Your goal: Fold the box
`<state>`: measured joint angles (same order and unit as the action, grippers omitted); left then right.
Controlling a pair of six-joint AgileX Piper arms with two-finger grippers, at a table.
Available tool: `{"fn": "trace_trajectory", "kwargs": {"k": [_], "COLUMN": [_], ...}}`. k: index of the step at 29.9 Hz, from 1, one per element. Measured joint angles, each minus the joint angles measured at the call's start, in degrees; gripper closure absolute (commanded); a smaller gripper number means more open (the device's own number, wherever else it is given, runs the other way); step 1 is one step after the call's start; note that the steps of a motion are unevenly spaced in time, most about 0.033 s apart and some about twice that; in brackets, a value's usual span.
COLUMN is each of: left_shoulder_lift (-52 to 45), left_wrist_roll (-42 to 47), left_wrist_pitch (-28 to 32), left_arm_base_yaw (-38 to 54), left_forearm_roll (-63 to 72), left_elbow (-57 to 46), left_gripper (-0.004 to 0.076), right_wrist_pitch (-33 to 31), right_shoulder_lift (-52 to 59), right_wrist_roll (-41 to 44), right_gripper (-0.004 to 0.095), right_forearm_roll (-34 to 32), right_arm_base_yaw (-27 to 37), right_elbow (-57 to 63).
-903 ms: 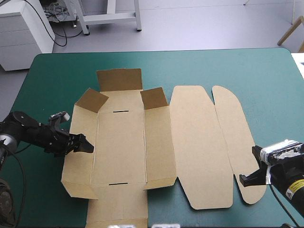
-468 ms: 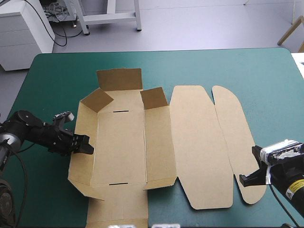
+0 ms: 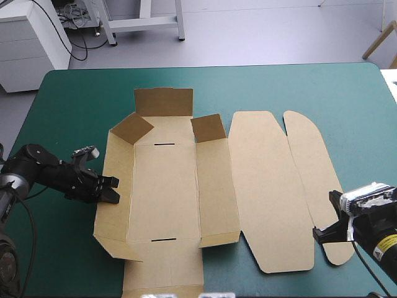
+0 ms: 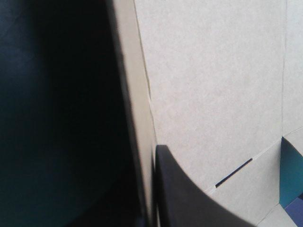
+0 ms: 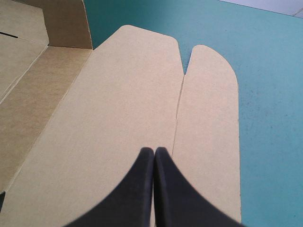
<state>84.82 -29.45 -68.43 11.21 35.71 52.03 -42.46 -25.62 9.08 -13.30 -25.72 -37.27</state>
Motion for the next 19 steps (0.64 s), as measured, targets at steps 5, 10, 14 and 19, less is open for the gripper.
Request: {"fn": "trace_trajectory", "kwargs": {"k": [5, 10, 14, 19], "left_shoulder_lift": [0.00, 0.12, 0.29, 1.94], "left_wrist_roll": [0.06, 0.92, 2.33, 2.91], "left_wrist_pitch": [-0.48, -1.33, -1.89, -2.53], "left_arm_base_yaw": [-0.18, -0.80, -4.13, -12.03], "left_forearm_roll": [-3.28, -10.89, -21.11, -32.73], "left_elbow": [2.46, 10.76, 19.89, 29.60], "left_gripper": [0.0734, 0.0734, 0.0734, 0.0734], "right_wrist_pitch": [0.00, 0.00, -0.08, -0.91], "right_shoulder_lift": [0.00, 0.00, 0.00, 0.00], "right_wrist_roll": [0.00, -0.42, -1.26, -1.70], "right_gripper": [0.0927, 0.0927, 0.0927, 0.0927], "right_forearm_roll": [0.00, 0.00, 0.00, 0.00], "right_arm_base_yaw": [0.00, 0.00, 0.00, 0.00], "right_elbow": [0.00, 0.00, 0.00, 0.00]}}
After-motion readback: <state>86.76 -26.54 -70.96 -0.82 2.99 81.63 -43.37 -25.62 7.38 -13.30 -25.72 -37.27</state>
